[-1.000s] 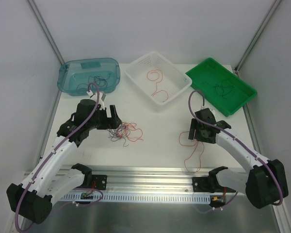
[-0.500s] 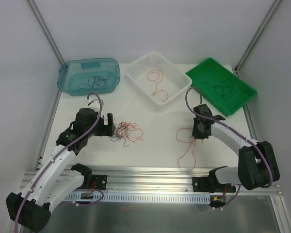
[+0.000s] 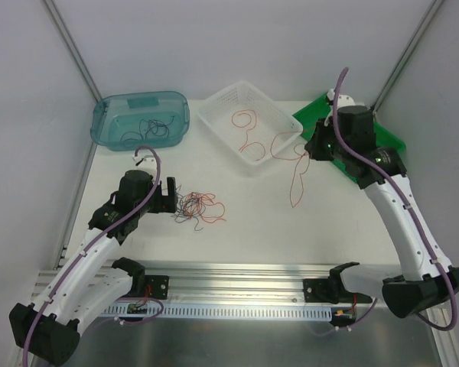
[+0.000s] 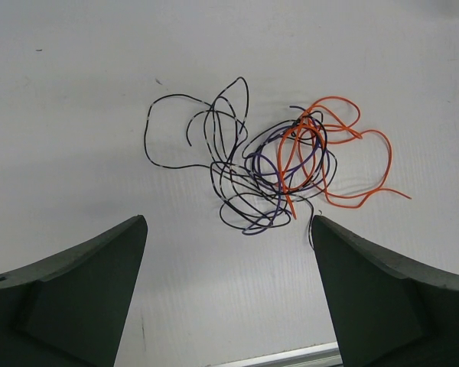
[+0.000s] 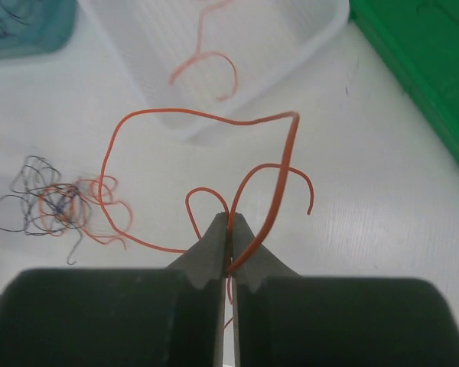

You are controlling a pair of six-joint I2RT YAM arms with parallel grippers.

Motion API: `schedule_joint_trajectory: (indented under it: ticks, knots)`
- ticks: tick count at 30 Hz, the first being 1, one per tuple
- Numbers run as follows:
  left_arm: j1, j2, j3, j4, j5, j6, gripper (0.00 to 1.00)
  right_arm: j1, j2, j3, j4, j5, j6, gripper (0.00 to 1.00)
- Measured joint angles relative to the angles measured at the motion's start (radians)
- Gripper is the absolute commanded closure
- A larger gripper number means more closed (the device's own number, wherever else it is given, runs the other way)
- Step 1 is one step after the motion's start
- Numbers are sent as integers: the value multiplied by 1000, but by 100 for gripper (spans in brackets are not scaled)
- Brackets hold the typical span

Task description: Untangle the cables

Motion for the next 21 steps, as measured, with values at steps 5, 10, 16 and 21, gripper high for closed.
schedule_joint_trajectory:
  ticks: [5, 10, 16, 21]
  knots:
    - [0, 0, -1, 2, 0, 0, 10, 8, 42, 192, 68, -82, -54, 99]
    - [0, -2, -3, 3, 0, 0, 10, 11, 224, 314, 235, -110, -91, 99]
    - [0, -4, -3, 5, -16, 0, 10, 12, 536, 448, 394, -100, -113, 96]
    - [0, 10, -3, 6, -18, 0, 10, 12, 794, 605, 431, -90, -139, 54]
